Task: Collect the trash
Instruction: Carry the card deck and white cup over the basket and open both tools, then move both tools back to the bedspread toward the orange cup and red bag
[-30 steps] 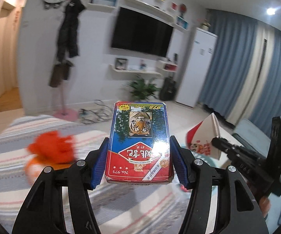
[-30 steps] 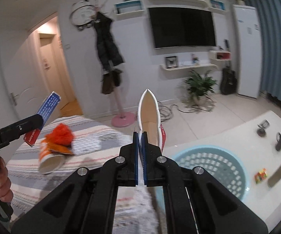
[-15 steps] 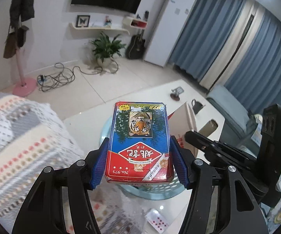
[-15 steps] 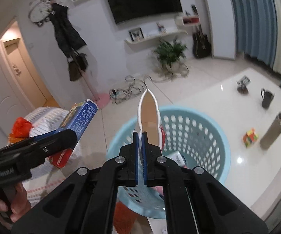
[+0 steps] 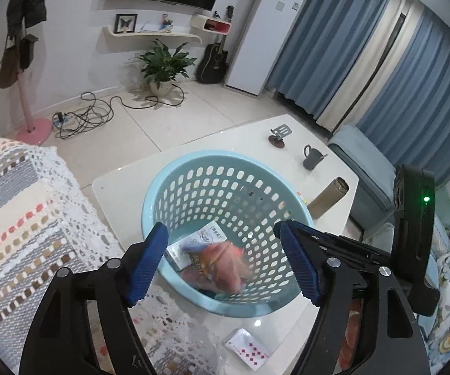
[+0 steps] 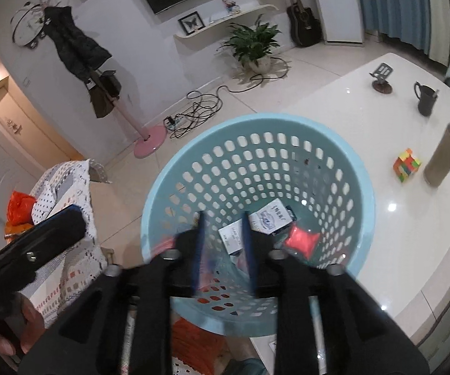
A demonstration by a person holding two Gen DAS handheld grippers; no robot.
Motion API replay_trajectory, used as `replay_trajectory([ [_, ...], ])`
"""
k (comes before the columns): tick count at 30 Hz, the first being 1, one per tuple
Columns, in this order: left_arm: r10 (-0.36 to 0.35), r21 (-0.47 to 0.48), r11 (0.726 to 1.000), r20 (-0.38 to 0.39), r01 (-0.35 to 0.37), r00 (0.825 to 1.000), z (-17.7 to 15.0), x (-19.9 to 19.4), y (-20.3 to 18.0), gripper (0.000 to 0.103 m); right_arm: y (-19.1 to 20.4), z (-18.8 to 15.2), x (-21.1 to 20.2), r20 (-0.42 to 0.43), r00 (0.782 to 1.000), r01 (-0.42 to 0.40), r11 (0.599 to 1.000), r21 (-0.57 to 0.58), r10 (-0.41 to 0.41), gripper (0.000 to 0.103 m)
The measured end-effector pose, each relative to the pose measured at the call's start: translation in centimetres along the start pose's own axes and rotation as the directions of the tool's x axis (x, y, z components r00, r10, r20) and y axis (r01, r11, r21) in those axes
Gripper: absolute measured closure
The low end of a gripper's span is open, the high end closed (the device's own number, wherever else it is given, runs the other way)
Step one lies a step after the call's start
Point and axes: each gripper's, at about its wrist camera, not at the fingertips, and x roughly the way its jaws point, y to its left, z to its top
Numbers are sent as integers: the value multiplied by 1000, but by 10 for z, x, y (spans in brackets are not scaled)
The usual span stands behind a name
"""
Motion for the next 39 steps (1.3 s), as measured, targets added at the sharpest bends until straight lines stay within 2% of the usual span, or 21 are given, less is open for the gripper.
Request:
replay_trajectory([
  [1,-1,-7,1000,2,1,1000,-1,-3,2,30,0,0,-2,4,1000,3,1000,2,-3,69],
  [7,4,-32,999,27,-3,1000,-11,-23,7,30,12,-3,-10,3,1000,-24,1000,-20,24,69],
  [15,45,-71,997,107,-38,993,-21,-75,22,30,72,-9,-34,54,995,-77,985,-156,86,69],
  [18,84,-98,993,155,-69,984,-25,-104,34,30,97,-10,-44,76,990,-103,974,-202,120,62],
  [21,144,-138,983,203,-117,969,-32,-135,49,30,127,-14,-51,92,983,-131,959,-253,159,60],
  [24,246,-194,960,233,-203,941,-43,-163,69,27,154,-20,-51,90,976,-166,942,-291,199,59],
  [29,394,-297,898,220,-324,892,-66,-198,113,27,206,-43,-32,32,966,-228,909,-349,255,57],
  [33,440,-357,861,167,-361,882,-79,-209,149,27,246,-61,-9,-26,965,-251,887,-388,262,57],
  [35,473,-366,840,132,-401,871,-84,-209,160,27,259,-70,-1,-42,965,-253,879,-404,259,57],
  [37,491,-351,832,108,-429,865,-87,-206,167,27,267,-76,5,-57,966,-252,873,-417,252,57],
  [39,503,-326,830,89,-452,860,-89,-202,170,27,276,-80,8,-49,976,-210,871,-445,211,57],
])
